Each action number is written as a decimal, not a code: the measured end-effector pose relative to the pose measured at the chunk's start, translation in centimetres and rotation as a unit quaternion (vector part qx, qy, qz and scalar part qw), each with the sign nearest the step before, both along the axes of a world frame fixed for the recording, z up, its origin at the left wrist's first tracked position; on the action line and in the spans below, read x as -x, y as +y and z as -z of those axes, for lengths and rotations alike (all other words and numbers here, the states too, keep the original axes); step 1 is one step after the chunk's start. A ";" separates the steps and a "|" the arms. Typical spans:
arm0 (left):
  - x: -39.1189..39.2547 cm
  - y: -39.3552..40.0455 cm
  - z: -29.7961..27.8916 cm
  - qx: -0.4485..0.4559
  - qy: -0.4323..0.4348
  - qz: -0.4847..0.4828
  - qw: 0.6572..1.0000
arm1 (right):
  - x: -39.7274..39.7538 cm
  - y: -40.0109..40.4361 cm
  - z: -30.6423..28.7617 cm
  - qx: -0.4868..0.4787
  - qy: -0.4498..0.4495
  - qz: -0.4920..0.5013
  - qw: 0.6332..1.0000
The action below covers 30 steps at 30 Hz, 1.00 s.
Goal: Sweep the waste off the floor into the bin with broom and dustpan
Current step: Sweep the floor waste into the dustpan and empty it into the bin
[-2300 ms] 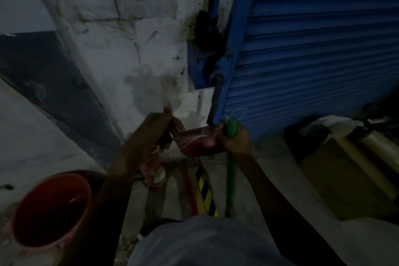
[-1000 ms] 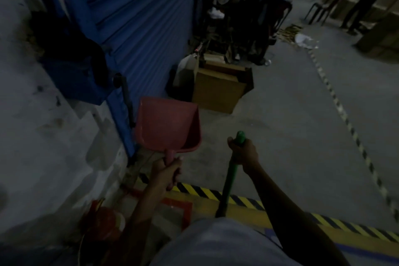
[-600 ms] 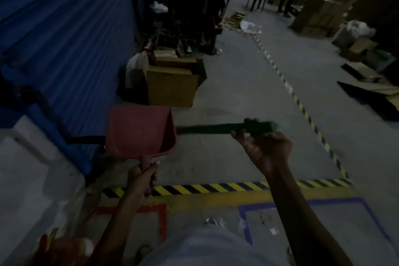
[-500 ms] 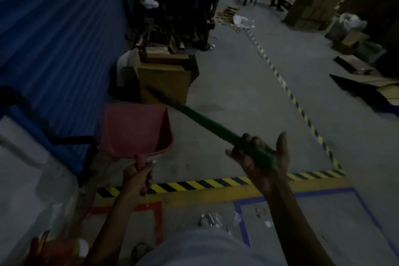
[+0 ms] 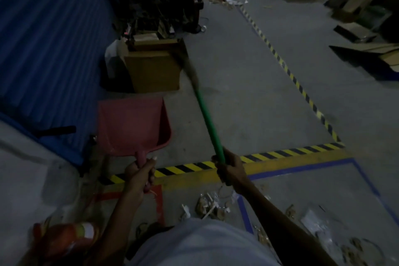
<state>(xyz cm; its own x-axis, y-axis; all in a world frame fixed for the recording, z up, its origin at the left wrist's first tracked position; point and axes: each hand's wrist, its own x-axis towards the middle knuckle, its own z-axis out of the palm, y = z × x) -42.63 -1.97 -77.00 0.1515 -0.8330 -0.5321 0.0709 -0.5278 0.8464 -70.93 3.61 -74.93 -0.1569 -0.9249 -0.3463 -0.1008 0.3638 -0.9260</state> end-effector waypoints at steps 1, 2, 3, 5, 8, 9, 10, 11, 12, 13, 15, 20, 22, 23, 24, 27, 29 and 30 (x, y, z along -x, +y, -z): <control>0.1 0.4 0.0 0.000 -0.003 -0.003 1.000 | 0.4 1.1 -0.2 0.032 -0.003 0.009 0.999; 0.2 0.9 0.0 0.000 -0.009 -0.007 1.000 | 0.8 2.0 -0.5 0.048 -0.011 0.005 0.999; 0.2 1.1 -0.2 0.002 -0.016 -0.011 1.000 | 1.0 2.3 -0.8 0.042 -0.025 -0.005 0.999; 0.4 1.6 -0.3 0.001 -0.029 -0.009 1.000 | 1.5 0.7 -1.0 -0.007 -0.065 0.001 0.998; 1.0 2.5 -0.1 -0.021 -0.030 0.005 0.999 | 2.0 -5.1 -1.0 -0.029 -0.120 0.068 0.990; 1.3 2.7 0.1 -0.030 -0.031 0.009 0.999 | 2.0 -7.3 -0.8 -0.020 -0.123 0.093 0.988; 1.5 2.7 0.5 -0.039 -0.035 0.007 0.999 | 2.0 -9.2 -0.5 -0.004 -0.117 0.116 0.986; 1.8 2.9 0.7 -0.049 -0.038 0.005 0.998 | 2.0 -10.6 0.2 0.010 -0.100 0.139 0.985; 2.0 3.1 1.2 -0.061 -0.037 0.004 0.997 | 2.1 -11.4 1.0 0.021 -0.078 0.164 0.983; 2.2 3.2 1.4 -0.073 -0.030 0.008 0.997 | 2.2 -11.6 1.5 0.032 -0.048 0.192 0.980; 3.0 3.9 2.0 -0.088 -0.025 0.022 0.996 | 3.0 -10.6 2.9 0.040 0.039 0.243 0.968; 3.9 5.0 3.4 -0.106 -0.025 0.029 0.994 | 5.8 -4.3 7.9 -0.026 0.162 0.249 0.955; 3.9 5.8 4.3 -0.083 -0.044 0.021 0.995 | 6.3 -1.4 9.4 -0.098 0.182 0.241 0.948; 3.9 6.1 4.5 -0.078 -0.047 0.019 0.996 | 6.4 -0.2 9.7 -0.127 0.184 0.232 0.947; 3.8 6.5 4.9 -0.076 -0.046 0.017 0.996 | 6.2 0.9 10.2 -0.139 0.183 0.215 0.949; 2.8 7.4 6.6 -0.071 -0.052 0.019 0.996 | 4.7 3.5 11.9 -0.126 0.157 0.148 0.968; 2.0 8.1 8.2 -0.077 -0.056 0.016 0.995 | 3.3 5.1 13.9 -0.150 0.149 0.121 0.970; 1.6 8.5 9.1 -0.077 -0.058 0.015 0.995 | 2.5 5.7 14.9 -0.161 0.154 0.111 0.969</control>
<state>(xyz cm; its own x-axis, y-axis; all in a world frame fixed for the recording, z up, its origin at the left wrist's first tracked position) -44.26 6.55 -86.05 0.1961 -0.7483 -0.6337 -0.0410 -0.6520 0.7571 -73.39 9.31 -89.85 -0.4804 -0.7083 -0.5172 -0.2399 0.6733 -0.6993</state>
